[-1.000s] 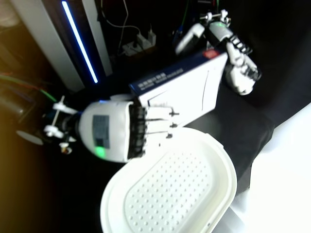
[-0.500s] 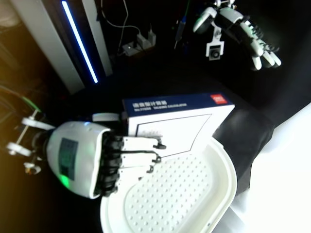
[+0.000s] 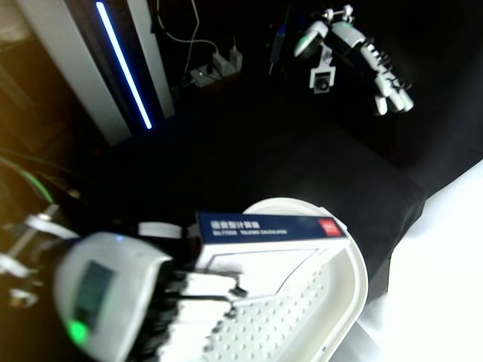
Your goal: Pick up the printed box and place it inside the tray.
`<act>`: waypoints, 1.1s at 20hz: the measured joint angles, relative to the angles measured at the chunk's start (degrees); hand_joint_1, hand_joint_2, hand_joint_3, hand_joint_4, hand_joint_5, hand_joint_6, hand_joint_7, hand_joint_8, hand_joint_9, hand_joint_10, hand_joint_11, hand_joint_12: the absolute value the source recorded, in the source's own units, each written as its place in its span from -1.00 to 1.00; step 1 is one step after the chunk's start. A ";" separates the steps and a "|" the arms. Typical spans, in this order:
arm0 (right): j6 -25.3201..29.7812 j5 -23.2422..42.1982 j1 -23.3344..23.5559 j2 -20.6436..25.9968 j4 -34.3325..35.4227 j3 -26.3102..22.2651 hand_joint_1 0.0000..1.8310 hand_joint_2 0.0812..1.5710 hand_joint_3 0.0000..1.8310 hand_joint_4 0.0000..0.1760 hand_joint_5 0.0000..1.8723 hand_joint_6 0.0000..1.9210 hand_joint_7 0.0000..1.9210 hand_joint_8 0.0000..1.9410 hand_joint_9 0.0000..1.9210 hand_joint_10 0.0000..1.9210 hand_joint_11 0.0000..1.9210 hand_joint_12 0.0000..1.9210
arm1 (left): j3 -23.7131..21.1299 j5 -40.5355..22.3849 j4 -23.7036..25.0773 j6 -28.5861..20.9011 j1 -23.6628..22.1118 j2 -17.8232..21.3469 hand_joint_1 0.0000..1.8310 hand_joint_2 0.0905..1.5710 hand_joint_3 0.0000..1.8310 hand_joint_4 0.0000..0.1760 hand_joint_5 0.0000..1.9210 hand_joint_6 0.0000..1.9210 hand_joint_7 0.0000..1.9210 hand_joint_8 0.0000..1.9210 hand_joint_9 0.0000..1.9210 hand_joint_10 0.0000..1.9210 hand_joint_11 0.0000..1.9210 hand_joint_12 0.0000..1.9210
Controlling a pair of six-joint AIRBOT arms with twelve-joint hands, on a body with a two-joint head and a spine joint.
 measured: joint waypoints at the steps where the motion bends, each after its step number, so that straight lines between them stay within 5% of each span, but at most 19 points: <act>1: 0.00 -0.11 0.00 -0.04 -0.02 0.33 0.36 0.36 -1.00 -1.00 0.05 -0.10 0.12 0.01 0.13 -0.21 -0.17 0.46 | 0.00 -0.55 0.02 -0.02 0.44 0.00 -1.00 0.18 -1.00 -0.07 -0.83 -1.00 -0.61 -1.00 -0.81 -1.00 -1.00 -0.09; 4: -0.20 -0.33 0.00 0.13 0.39 1.07 0.36 0.38 -1.00 -1.00 0.01 -0.05 0.10 0.06 0.11 -0.12 -0.18 0.49 | -0.39 -0.35 -0.70 -0.13 1.73 0.04 -1.00 0.22 -1.00 -0.03 -0.79 -1.00 -0.61 -1.00 -0.81 -0.99 -1.00 0.04; 5: -0.22 -0.55 0.00 0.24 0.35 1.07 0.38 0.37 -1.00 -1.00 0.04 -0.17 0.11 0.12 0.14 0.10 -0.09 0.63 | -0.39 -0.09 -0.63 -0.17 1.70 0.02 -1.00 0.23 -1.00 -0.03 -0.81 -1.00 -0.62 -1.00 -0.81 -1.00 -1.00 -0.02; 7: -0.20 -1.40 0.00 0.24 0.33 1.07 0.37 0.38 -1.00 -1.00 -0.04 -0.02 0.14 0.00 0.02 -0.12 -0.25 0.49 | -0.39 -0.37 -0.48 -0.17 1.73 0.02 -1.00 0.21 -1.00 0.02 -0.82 -1.00 -0.62 -1.00 -0.82 -1.00 -1.00 -0.04; 8: -0.20 -1.97 0.00 0.24 0.35 1.07 0.23 0.17 -1.00 -1.00 -0.43 -0.64 -0.18 -0.57 -0.18 -0.47 -0.46 0.19 | -0.39 -0.37 -0.48 -0.17 1.73 0.02 -1.00 0.21 -1.00 -0.06 -0.83 -1.00 -0.62 -1.00 -0.81 -1.00 -1.00 -0.04; 9: -0.22 -2.89 0.00 0.24 0.24 1.09 0.12 0.09 -1.00 0.30 -0.71 -0.92 -0.38 -0.88 -0.38 -0.77 -0.75 0.06 | -0.42 -0.39 -0.63 -0.20 1.86 0.02 -1.00 0.21 -1.00 -0.14 -0.82 -1.00 -0.61 -1.00 -0.80 -0.99 -1.00 0.01; 10: -0.15 -3.37 0.00 0.24 0.11 1.07 0.01 -0.05 -1.00 0.86 -0.94 -0.99 -0.73 -0.98 -0.67 -0.95 -0.95 -0.19 | -0.39 -0.52 -0.76 -0.20 2.05 0.02 -1.00 0.22 -1.00 -0.26 -0.83 -1.00 -0.60 -1.00 -0.79 -0.99 -1.00 -0.04; 11: -0.24 -4.31 0.00 0.22 -0.09 1.07 0.00 -0.12 -1.00 0.97 -0.99 -1.00 -0.93 -1.00 -0.86 -0.98 -0.99 -0.57 | -0.39 -0.50 -0.81 -0.20 2.08 0.02 -1.00 0.24 -1.00 -0.36 -0.85 -1.00 -0.59 -1.00 -0.79 -1.00 -1.00 -0.10; 12: -0.22 -4.59 0.00 0.22 0.20 1.09 -0.09 -0.22 -1.00 0.99 -1.00 -1.00 -0.99 -1.00 -0.97 -1.00 -1.00 -0.92 | -0.39 -0.55 -0.79 -0.20 2.08 -0.02 -1.00 0.24 -1.00 -0.38 -0.85 -1.00 -0.58 -1.00 -0.77 -0.99 -1.00 -0.09; 17: -0.24 -4.66 0.00 0.24 -0.42 0.66 -0.17 -0.35 -1.00 1.00 -1.00 -1.00 -1.00 -1.00 -1.00 -1.00 -1.00 -1.00 | -0.39 -0.68 -1.01 -0.31 2.62 -0.04 -1.00 0.16 -1.00 0.18 -0.84 -1.00 -0.60 -1.00 -0.77 -1.00 -1.00 -0.14; 18: -0.17 -4.55 0.02 0.24 -1.38 0.42 -0.16 -0.38 -1.00 1.00 -1.00 -1.00 -1.00 -1.00 -1.00 -1.00 -1.00 -0.58 | -0.39 -0.72 -0.96 -0.31 2.62 -0.04 -1.00 0.17 -1.00 0.17 -0.84 -1.00 -0.62 -1.00 -0.77 -1.00 -1.00 -0.18; 19: -0.20 -4.57 0.00 0.24 -1.95 0.24 -0.16 -0.41 -1.00 1.00 -1.00 -1.00 -1.00 -1.00 -1.00 -1.00 -1.00 -0.40 | -0.39 -0.72 -0.92 -0.31 2.62 -0.04 -1.00 0.16 -1.00 0.18 -0.84 -1.00 -0.63 -1.00 -0.76 -1.00 -1.00 -0.19; 20: -0.17 -4.55 0.00 0.22 -2.49 0.09 -0.17 -0.39 -1.00 1.00 -1.00 -1.00 -1.00 -1.00 -1.00 -1.00 -1.00 -0.88 | -0.39 -0.72 -0.94 -0.31 2.71 -0.11 -1.00 0.16 -1.00 0.17 -0.85 -1.00 -0.64 -1.00 -0.78 -0.99 -1.00 -0.25; 22: -0.07 -4.74 0.00 0.09 -2.40 0.76 -0.08 -0.20 -0.98 1.00 -1.00 -1.00 -1.00 -1.00 -1.00 -1.00 -1.00 -1.00 | -0.42 -0.46 -0.98 -0.31 2.95 -0.35 -1.00 0.16 -1.00 0.13 -0.86 -1.00 -0.61 -1.00 -0.79 -1.00 -1.00 -0.41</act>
